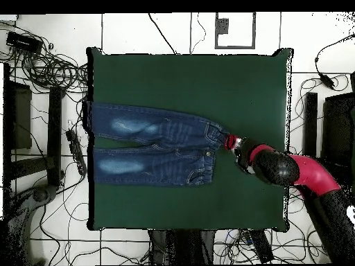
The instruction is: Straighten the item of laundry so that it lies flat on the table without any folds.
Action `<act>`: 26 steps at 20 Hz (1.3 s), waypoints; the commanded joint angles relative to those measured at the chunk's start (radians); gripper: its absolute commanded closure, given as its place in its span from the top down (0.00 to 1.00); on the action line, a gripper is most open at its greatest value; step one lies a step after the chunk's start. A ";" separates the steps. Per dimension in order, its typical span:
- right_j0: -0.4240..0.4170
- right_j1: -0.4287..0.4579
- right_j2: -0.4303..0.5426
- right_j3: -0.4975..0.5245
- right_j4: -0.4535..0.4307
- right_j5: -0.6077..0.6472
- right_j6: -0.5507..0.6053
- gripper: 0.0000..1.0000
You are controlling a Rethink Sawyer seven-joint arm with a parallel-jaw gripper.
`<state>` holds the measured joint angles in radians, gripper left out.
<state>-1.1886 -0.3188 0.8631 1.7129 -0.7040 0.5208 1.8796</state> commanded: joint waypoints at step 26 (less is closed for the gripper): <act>-0.019 0.169 0.122 -0.493 0.008 0.382 -0.854 0.00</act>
<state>-1.2307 -0.1463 0.9554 1.4289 -0.7006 0.7976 1.4236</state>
